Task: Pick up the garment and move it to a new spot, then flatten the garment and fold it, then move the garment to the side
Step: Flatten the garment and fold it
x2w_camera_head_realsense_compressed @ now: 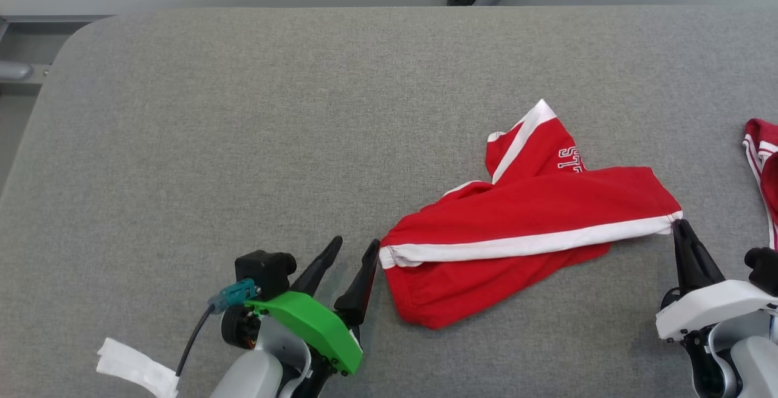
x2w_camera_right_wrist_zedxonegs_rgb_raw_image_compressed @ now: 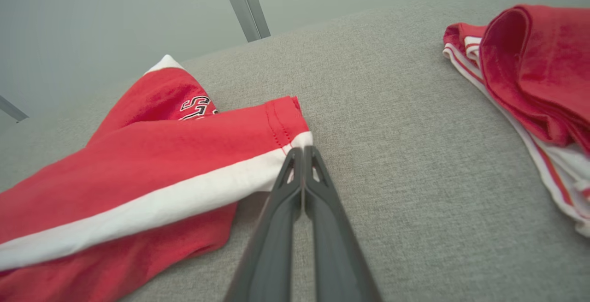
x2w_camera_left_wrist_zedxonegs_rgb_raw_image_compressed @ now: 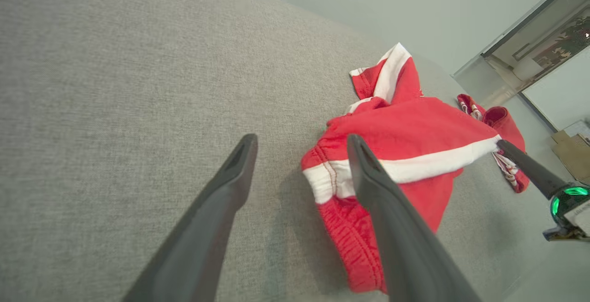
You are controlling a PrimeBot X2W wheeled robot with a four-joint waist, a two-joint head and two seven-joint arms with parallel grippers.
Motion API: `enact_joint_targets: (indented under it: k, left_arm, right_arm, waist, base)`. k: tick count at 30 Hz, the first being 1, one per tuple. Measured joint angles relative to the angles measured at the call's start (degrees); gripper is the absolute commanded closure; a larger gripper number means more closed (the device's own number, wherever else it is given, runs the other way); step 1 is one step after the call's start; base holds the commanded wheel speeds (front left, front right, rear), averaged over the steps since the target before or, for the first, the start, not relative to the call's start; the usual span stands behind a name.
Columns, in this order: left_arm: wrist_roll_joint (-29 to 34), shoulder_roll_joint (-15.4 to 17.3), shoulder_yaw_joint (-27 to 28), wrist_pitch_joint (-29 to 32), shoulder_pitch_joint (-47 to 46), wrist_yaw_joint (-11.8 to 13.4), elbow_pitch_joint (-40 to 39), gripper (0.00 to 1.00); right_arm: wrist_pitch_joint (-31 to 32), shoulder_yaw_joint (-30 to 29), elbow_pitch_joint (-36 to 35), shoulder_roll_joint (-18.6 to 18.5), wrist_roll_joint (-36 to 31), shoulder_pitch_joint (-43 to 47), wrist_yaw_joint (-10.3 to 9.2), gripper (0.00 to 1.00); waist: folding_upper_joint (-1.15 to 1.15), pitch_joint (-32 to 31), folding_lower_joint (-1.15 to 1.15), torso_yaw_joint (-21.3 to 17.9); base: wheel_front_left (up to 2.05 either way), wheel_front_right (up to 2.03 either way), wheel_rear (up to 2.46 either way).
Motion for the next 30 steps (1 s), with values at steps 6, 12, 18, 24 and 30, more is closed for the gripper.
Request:
enact_joint_targets:
  k: [6, 12, 18, 24, 30]
  left_arm:
    - [-7.97, 1.2, -1.38, 10.01, -0.58, 0.0, 1.82, 0.0]
    - [-12.05, 0.77, -1.46, 14.1, -2.14, 0.0, 4.65, 0.0]
    - [-17.91, -0.11, -2.56, 14.89, -3.57, 0.0, 5.67, 0.0]
    - [-20.7, -0.04, -4.2, 13.97, -5.2, 0.0, 6.64, 0.78]
    - [-24.79, 1.02, -6.83, 12.92, -5.82, 0.0, 4.82, 1.0]
  right_arm:
    - [0.0, 0.96, 0.02, -0.16, -0.65, -0.26, 0.0, 1.0]
    - [0.0, 1.78, 0.22, -0.56, -1.3, -0.27, 0.0, 1.0]
    - [0.0, 2.56, 0.15, -0.76, -1.38, -0.68, 0.0, 1.0]
    - [0.0, 2.9, 0.08, -1.36, -1.43, -0.78, 0.0, 1.0]
    - [0.0, 2.43, -0.29, -1.55, -0.86, -0.99, 0.0, 1.0]
  waist:
    - [0.0, -0.15, 0.0, -0.35]
    - [0.0, -0.37, 0.0, -0.58]
    - [0.0, -0.35, 0.0, -1.43]
    - [0.0, 0.16, 0.0, -1.84]
    - [0.0, 0.0, 0.0, -1.99]
  base:
    - [0.0, 0.0, 0.0]
    - [0.0, 0.0, 0.0]
    - [0.0, 0.0, 0.0]
    - [0.0, 0.0, 0.0]
    - [0.0, 0.0, 0.0]
